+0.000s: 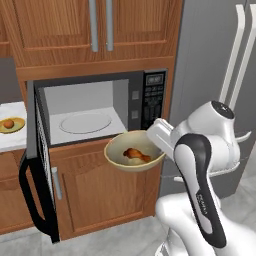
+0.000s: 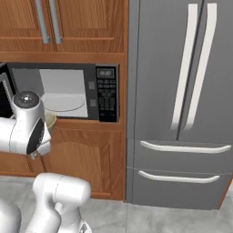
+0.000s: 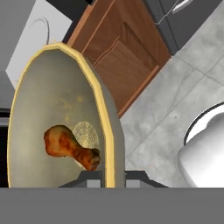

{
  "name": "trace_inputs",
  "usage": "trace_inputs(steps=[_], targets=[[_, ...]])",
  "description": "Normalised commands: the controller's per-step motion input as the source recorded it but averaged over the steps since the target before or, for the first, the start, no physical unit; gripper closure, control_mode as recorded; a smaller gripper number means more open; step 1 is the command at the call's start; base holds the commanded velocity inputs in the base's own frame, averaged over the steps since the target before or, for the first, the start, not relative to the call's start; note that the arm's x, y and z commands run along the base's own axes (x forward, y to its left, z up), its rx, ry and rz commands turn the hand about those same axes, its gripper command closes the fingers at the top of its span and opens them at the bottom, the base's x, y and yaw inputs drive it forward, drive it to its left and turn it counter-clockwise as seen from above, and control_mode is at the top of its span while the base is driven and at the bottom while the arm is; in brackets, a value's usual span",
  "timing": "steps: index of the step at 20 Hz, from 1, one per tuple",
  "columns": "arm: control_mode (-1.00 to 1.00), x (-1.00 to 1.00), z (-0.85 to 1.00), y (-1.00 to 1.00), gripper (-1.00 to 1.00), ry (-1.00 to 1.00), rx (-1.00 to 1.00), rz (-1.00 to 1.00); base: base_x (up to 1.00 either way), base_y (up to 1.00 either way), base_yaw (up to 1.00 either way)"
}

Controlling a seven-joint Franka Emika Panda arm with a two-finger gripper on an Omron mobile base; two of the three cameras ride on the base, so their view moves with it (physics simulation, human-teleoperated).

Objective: Remove the tangerine from the bowl and place it on the small plate. Then place the bowl with only the chicken drumstick in the microwave, close the door, and press the start button to microwave the chicken drumstick.

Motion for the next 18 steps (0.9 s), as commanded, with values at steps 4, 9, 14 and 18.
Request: trace_inputs(steps=[4,9,14,18], targets=[[-1.00,0.98,0.00,0.42,1.00,-0.05,0.10,-0.05,0.00,0.00,0.00],[-1.00,0.58,-0.02,0.28,1.00,-0.12,0.08,-0.10,0.00,0.00,0.00],[-1.00,0.56,-0.20,0.18,1.00,-0.14,0.07,-0.12,0.00,0.00,0.00],[-1.00,0.87,-0.03,0.21,1.00,-0.05,0.07,-0.07,0.00,0.00,0.00]])
